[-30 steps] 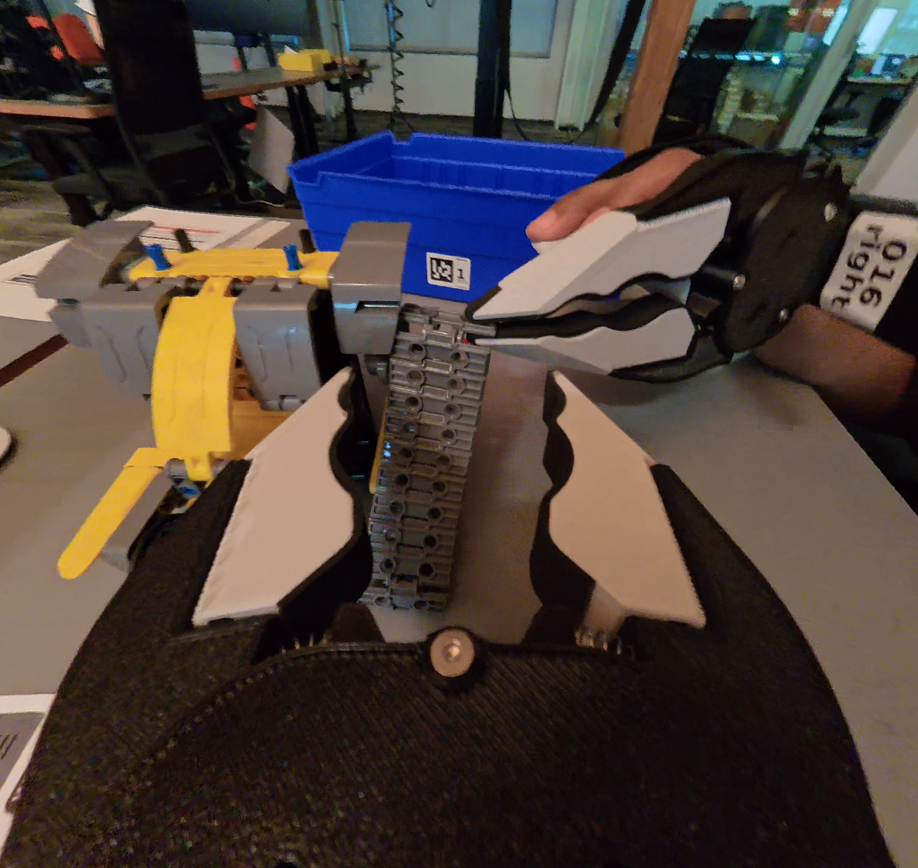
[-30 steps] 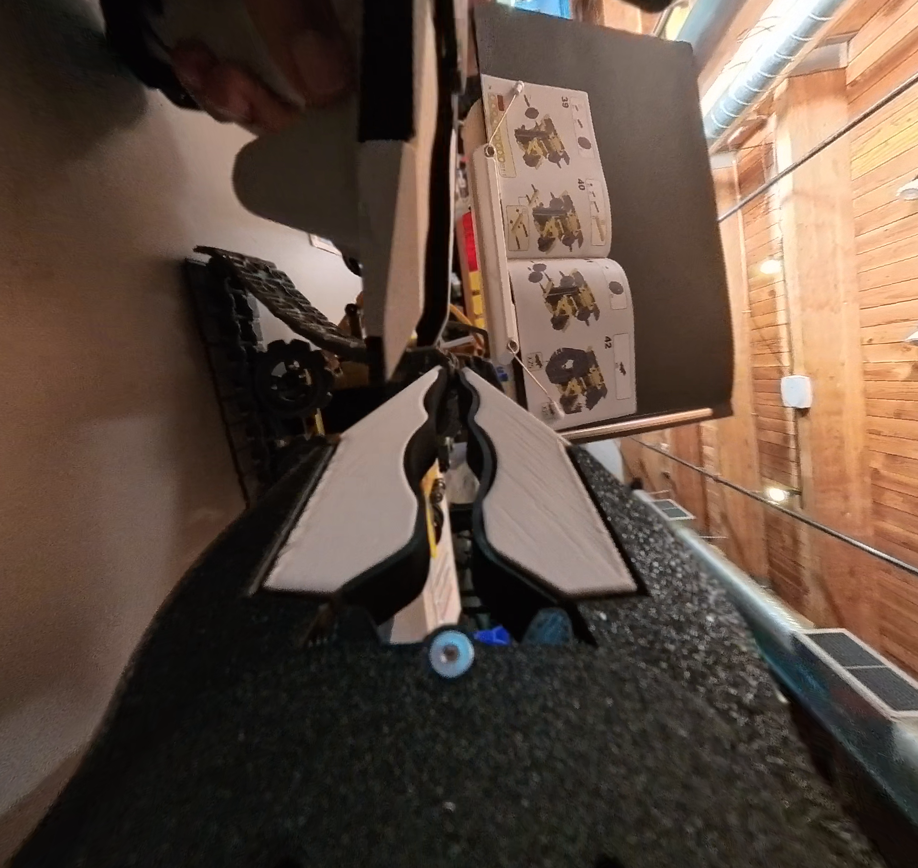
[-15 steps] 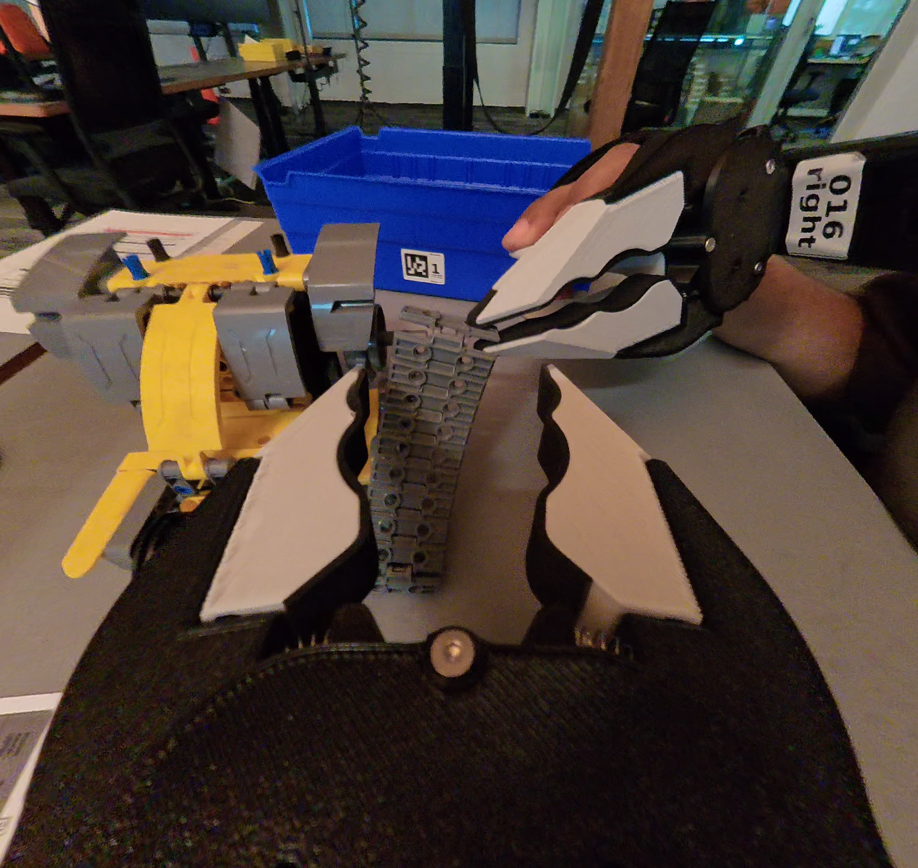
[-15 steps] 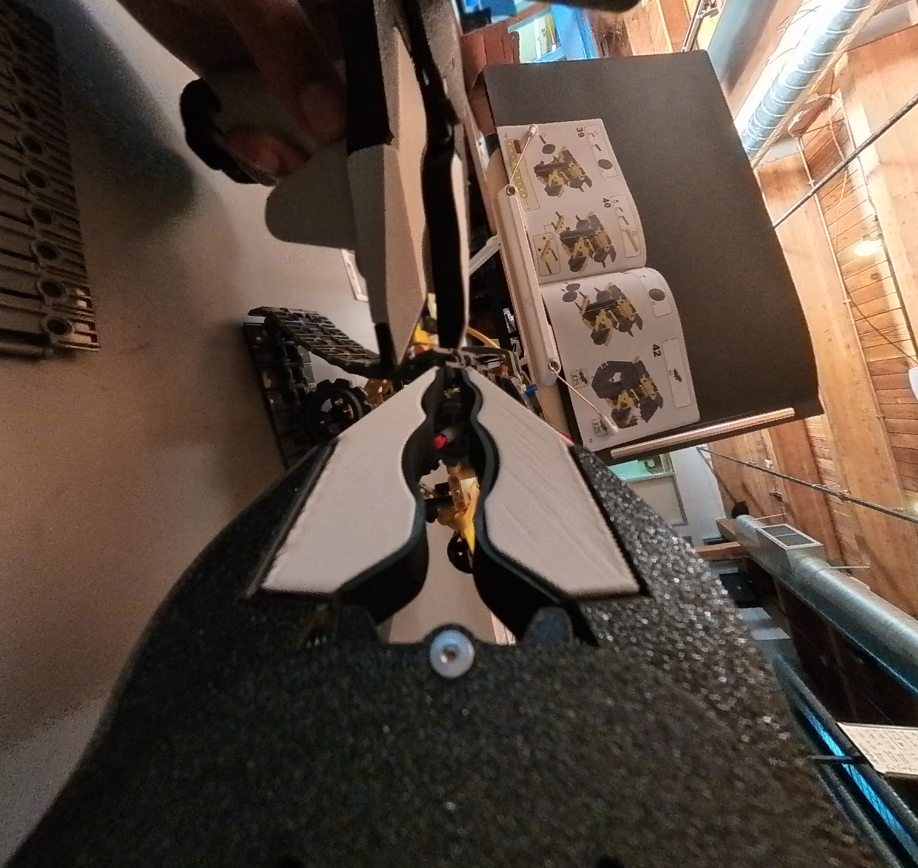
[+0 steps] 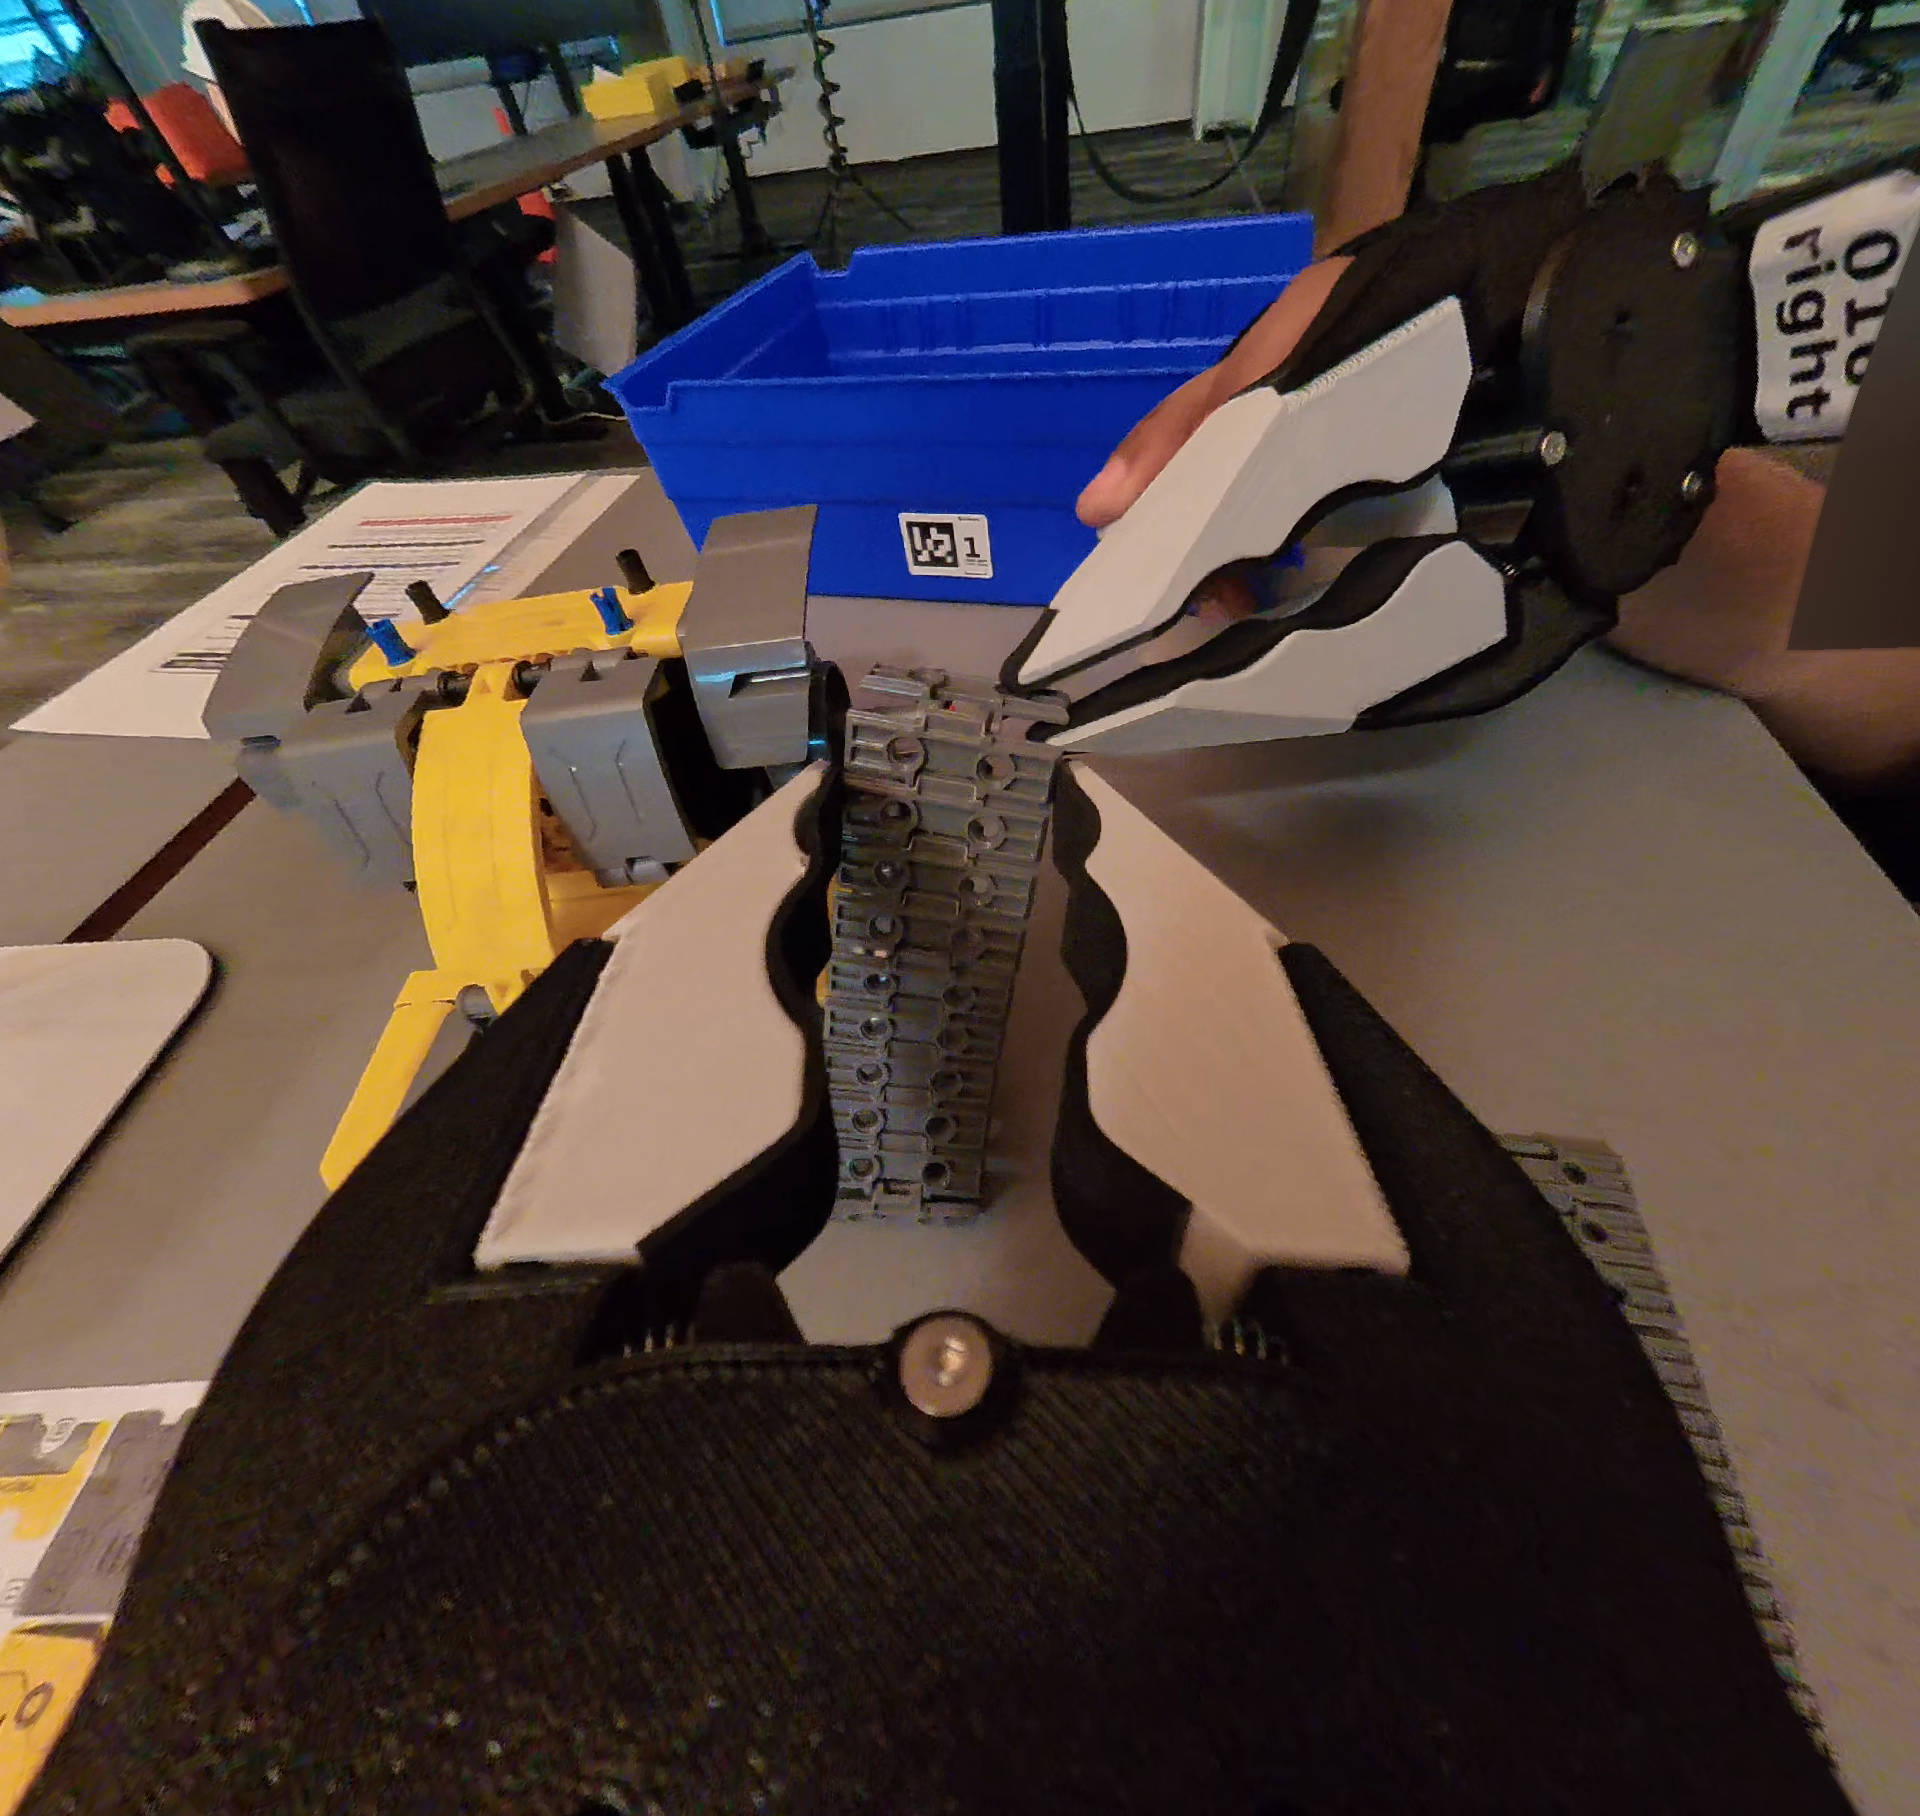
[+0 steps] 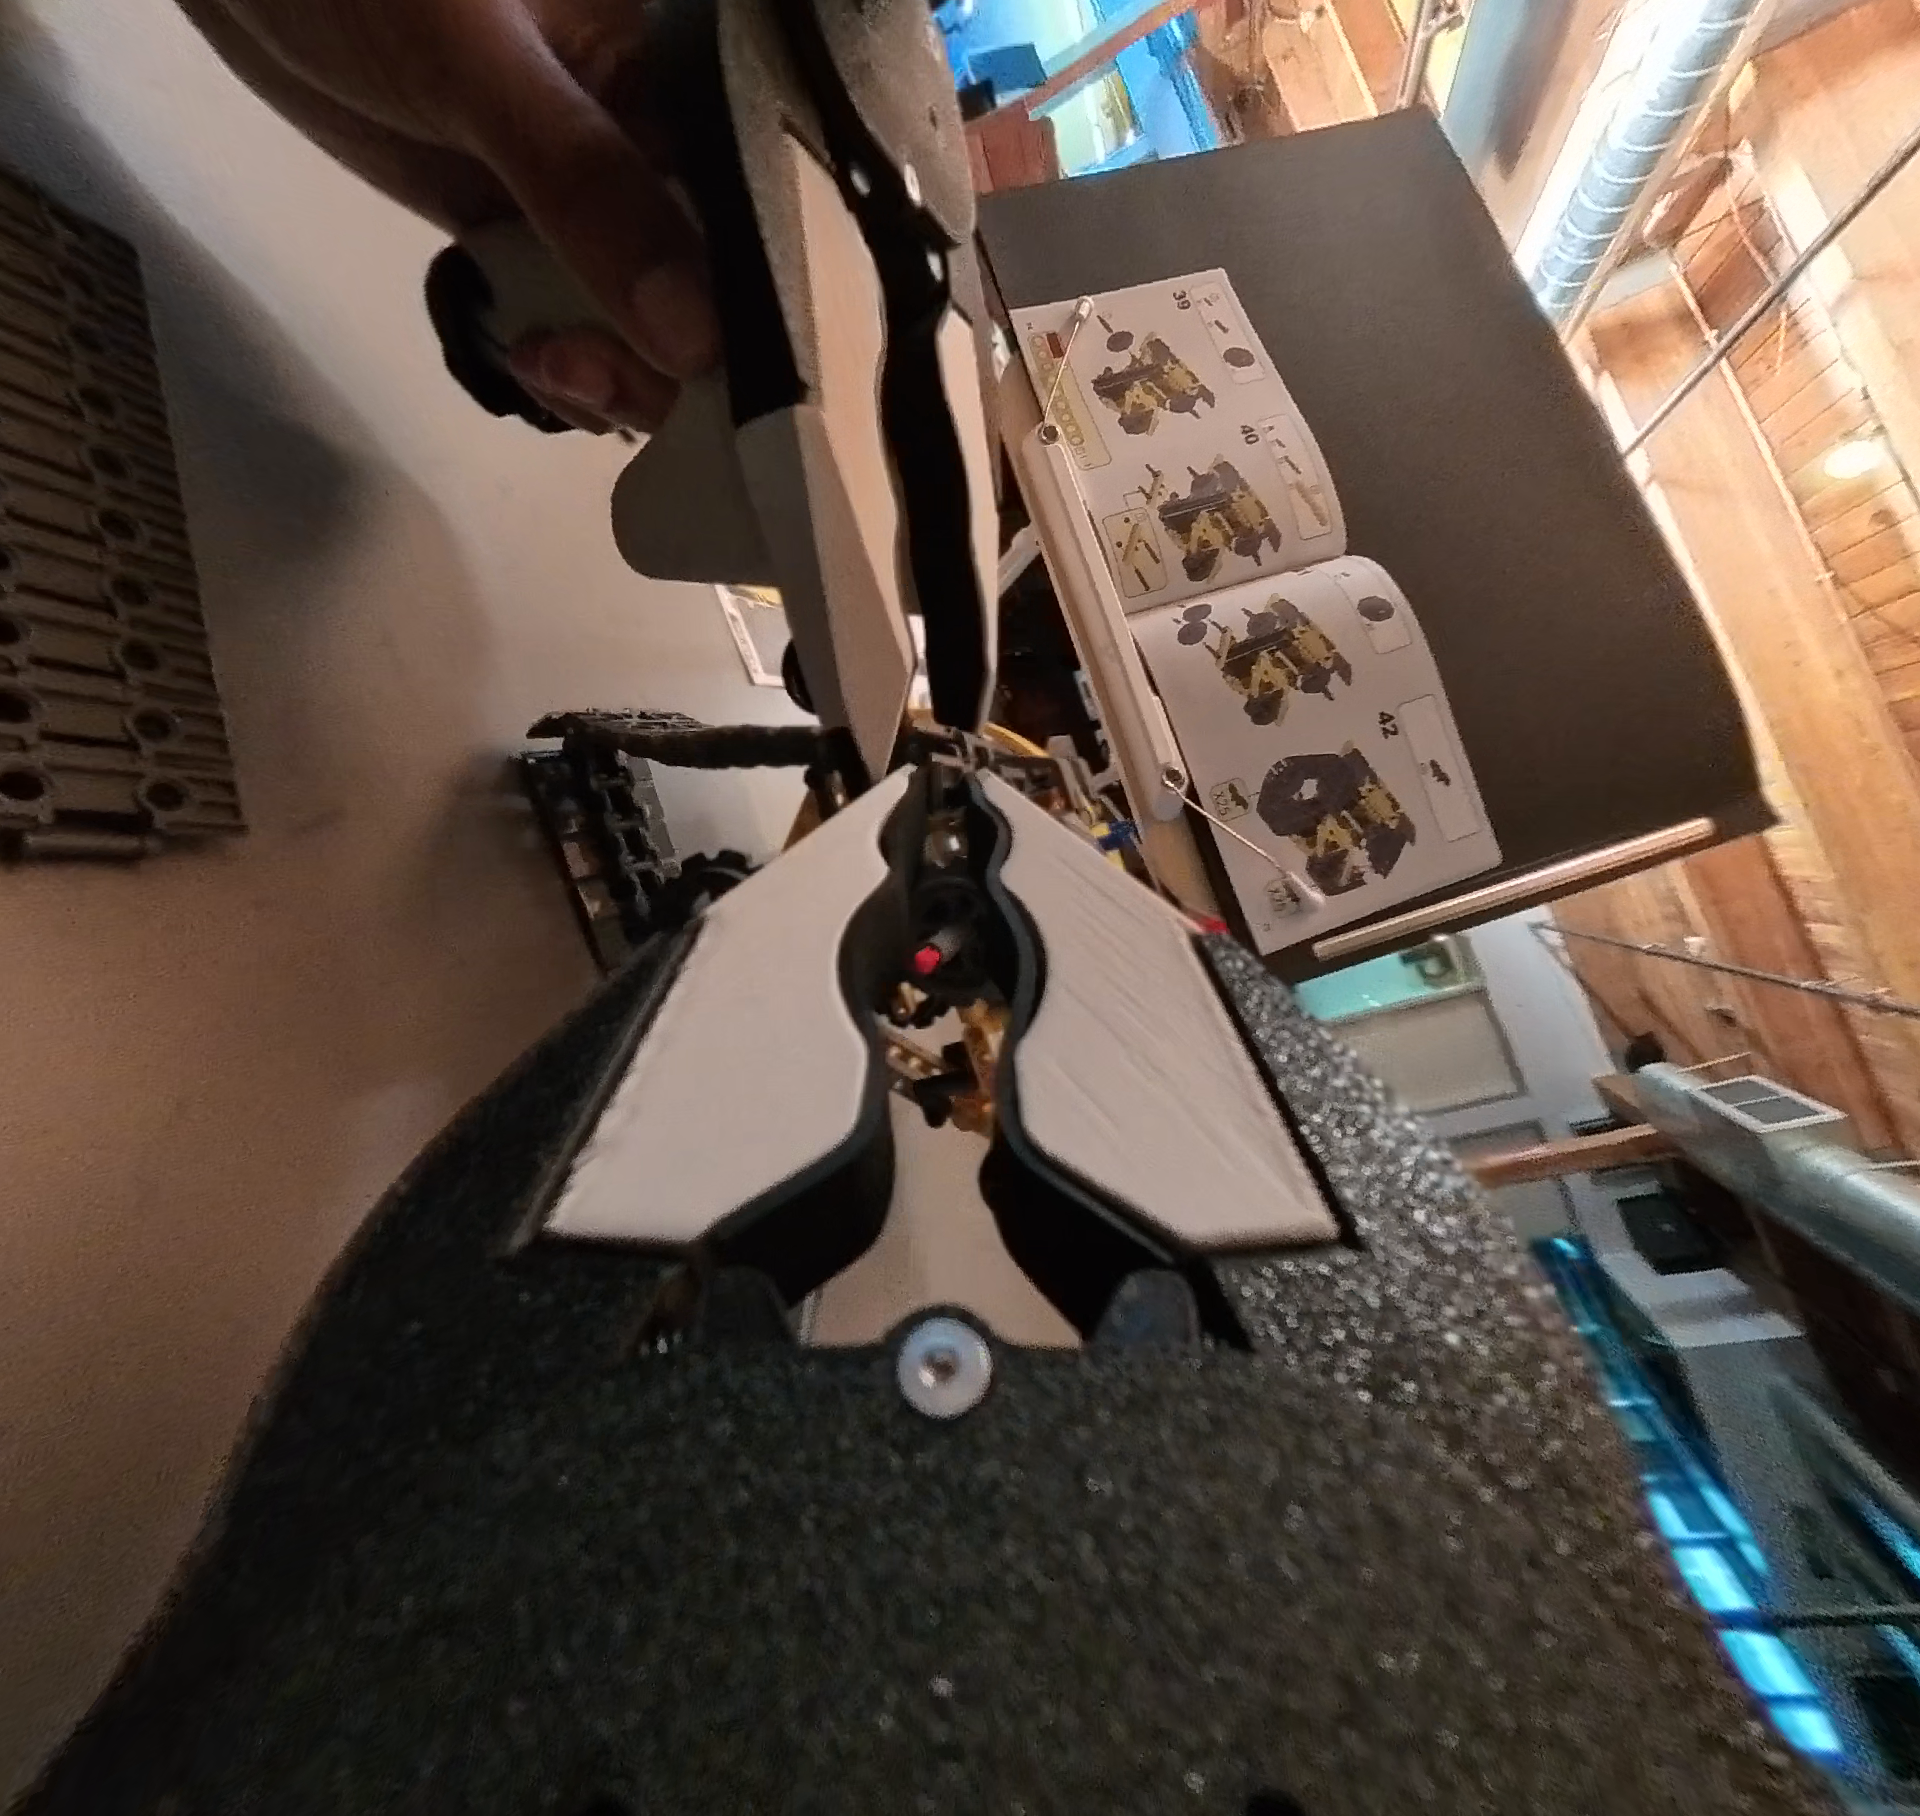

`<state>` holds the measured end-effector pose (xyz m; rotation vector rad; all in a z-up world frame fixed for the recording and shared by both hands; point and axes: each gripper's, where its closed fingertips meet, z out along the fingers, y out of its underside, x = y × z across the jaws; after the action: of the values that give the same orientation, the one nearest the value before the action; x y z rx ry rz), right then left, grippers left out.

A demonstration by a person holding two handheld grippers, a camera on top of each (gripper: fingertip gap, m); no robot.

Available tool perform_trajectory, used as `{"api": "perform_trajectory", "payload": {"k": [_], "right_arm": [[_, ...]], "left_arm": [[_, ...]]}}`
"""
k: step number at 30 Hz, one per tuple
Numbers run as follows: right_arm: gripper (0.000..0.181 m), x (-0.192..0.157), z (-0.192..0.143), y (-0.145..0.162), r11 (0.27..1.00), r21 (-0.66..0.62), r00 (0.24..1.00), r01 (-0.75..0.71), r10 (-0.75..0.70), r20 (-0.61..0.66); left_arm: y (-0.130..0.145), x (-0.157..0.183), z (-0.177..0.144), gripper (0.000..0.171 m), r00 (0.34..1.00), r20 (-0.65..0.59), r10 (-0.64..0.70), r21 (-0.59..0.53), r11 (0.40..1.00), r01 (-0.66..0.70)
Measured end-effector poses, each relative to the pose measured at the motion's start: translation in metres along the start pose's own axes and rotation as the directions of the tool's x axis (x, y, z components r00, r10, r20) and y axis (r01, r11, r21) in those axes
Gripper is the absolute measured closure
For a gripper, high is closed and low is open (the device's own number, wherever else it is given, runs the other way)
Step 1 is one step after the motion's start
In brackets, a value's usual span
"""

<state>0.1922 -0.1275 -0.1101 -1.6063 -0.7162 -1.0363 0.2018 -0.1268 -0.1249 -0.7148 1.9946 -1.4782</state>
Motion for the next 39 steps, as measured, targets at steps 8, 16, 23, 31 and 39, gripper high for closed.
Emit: {"api": "perform_trajectory", "payload": {"k": [8,16,23,31,39], "right_arm": [[0.154,0.038,-0.012,0.010,0.904,0.073,0.906,-0.421,0.423,-0.021],[0.129,0.022,0.003,0.032,0.550,-0.026,0.537,-0.835,0.825,0.175],[0.117,-0.005,0.026,0.046,0.632,-0.142,0.621,-0.762,0.775,0.119],[0.139,-0.004,0.032,0.051,0.797,-0.146,0.805,-0.586,0.594,0.011],[0.140,-0.012,0.028,0.034,0.825,-0.127,0.823,-0.551,0.562,0.079]], "left_arm": [[-0.003,-0.015,-0.017,0.135,0.995,0.045,-0.085,0.054,0.995,0.082],[-0.009,-0.024,-0.043,0.136,0.965,-0.011,-0.261,0.166,0.952,0.259],[0.000,-0.027,-0.063,0.136,0.962,0.005,-0.273,0.157,0.950,0.269],[-0.002,-0.029,-0.073,0.135,0.970,0.016,-0.241,0.150,0.960,0.236],[-0.004,-0.029,-0.078,0.135,0.964,-0.008,-0.264,0.175,0.949,0.262]]}}
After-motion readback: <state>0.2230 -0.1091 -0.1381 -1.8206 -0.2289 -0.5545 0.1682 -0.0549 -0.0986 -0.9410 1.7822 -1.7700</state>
